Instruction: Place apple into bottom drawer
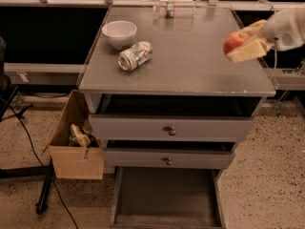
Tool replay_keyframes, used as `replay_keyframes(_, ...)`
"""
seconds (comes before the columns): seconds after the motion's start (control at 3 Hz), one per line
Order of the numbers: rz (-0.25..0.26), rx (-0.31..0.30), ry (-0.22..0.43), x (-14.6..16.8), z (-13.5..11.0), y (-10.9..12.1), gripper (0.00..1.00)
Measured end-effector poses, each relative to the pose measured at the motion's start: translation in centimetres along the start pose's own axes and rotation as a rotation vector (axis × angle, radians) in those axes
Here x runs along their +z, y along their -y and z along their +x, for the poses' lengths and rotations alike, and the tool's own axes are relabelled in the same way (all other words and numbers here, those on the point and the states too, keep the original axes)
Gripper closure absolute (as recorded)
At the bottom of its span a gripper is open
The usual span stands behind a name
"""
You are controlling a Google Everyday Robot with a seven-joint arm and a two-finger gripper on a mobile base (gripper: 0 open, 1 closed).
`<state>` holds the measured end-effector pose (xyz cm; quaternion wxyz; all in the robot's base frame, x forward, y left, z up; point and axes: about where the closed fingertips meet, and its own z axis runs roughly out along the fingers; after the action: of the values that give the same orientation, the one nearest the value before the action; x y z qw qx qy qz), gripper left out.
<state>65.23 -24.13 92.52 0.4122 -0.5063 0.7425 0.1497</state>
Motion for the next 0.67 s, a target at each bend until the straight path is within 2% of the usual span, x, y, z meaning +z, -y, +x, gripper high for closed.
replay_keyframes(0.33,-0.046,-0.041,0.028,-3.6,0.9,-2.9,1.00)
replay_keyframes(0.67,-0.095,-0.062,0.043,-5.8,2.0,-7.4,1.00)
